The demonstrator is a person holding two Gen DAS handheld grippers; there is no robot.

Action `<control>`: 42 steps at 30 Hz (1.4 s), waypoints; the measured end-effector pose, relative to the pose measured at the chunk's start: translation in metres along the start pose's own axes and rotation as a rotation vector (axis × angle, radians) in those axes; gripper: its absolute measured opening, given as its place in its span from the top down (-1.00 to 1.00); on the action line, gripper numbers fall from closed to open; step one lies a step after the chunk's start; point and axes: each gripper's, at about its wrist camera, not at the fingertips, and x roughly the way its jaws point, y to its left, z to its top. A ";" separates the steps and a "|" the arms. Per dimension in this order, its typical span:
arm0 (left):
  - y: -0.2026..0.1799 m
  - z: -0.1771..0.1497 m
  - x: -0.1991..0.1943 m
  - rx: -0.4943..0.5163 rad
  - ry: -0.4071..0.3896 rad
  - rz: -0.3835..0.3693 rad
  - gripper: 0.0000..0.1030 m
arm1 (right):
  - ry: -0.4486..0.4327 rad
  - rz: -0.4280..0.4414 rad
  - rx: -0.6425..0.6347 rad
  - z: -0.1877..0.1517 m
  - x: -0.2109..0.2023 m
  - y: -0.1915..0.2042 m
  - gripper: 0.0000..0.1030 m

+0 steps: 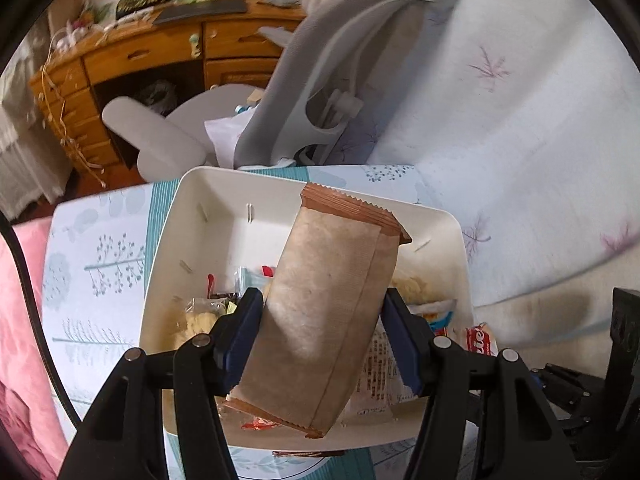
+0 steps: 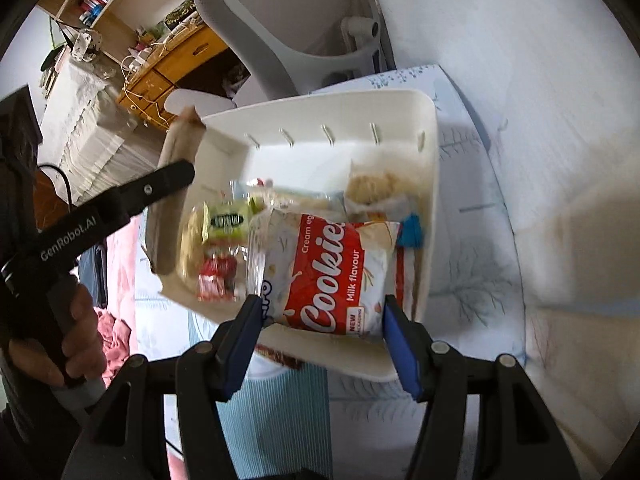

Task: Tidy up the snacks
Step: 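Carry the paper bag and Cookies pack over the white tray and release both, then move the left tool down to the dark red chocolate bar on the table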

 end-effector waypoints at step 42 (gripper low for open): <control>-0.001 -0.149 -0.047 -0.279 0.015 0.109 -0.62 | -0.094 -0.008 -0.044 -0.068 -0.031 -0.010 -0.53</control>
